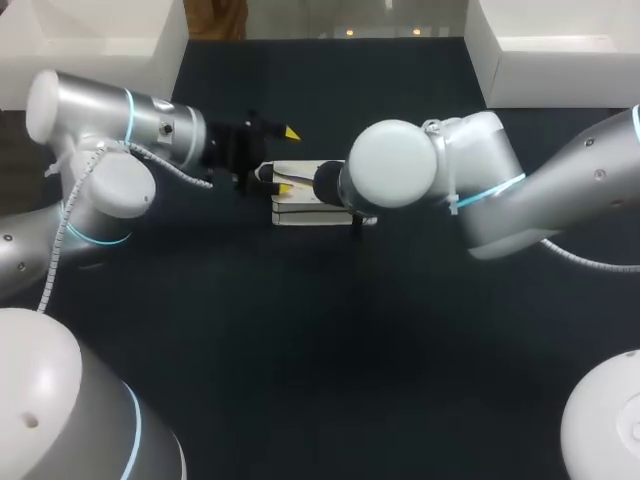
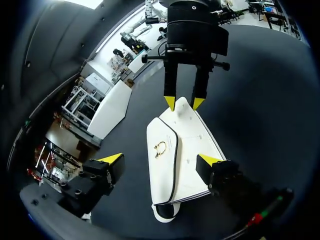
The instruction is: Pick up the bag, open it, inspect its contents, close it, and place it on the opposite side
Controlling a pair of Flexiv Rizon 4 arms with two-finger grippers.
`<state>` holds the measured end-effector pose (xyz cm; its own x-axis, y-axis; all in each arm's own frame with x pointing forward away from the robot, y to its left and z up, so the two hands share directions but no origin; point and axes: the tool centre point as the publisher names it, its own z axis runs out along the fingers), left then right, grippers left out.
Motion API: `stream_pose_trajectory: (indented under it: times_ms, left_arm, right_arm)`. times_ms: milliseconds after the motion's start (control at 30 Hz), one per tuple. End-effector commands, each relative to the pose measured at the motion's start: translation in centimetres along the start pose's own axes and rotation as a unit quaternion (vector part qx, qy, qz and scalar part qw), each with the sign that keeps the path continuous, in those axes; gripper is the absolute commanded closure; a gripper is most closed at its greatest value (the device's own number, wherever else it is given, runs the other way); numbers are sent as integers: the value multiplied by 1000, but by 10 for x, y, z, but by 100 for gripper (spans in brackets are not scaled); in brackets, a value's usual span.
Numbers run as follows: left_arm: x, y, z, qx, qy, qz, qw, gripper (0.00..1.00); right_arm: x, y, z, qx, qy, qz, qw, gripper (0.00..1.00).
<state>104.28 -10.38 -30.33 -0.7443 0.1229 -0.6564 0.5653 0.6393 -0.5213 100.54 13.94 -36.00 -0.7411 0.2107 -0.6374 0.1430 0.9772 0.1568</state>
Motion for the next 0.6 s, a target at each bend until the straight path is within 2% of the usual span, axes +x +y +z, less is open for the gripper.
stream_pose_trajectory:
  times_ms: [33,367,600]
  left_arm:
    - [-3,-1,-6,-6,10,-11,1000,0]
    - [-10,-1,-29,-41,45,-69,996,0]
    - [-8,-2,-47,-74,94,-109,987,0]
  right_arm:
    - [-7,-5,-10,-2,12,2,1000,0]
    - [-37,-14,-30,6,74,17,997,0]
    - [-54,-18,-37,17,114,16,993,0]
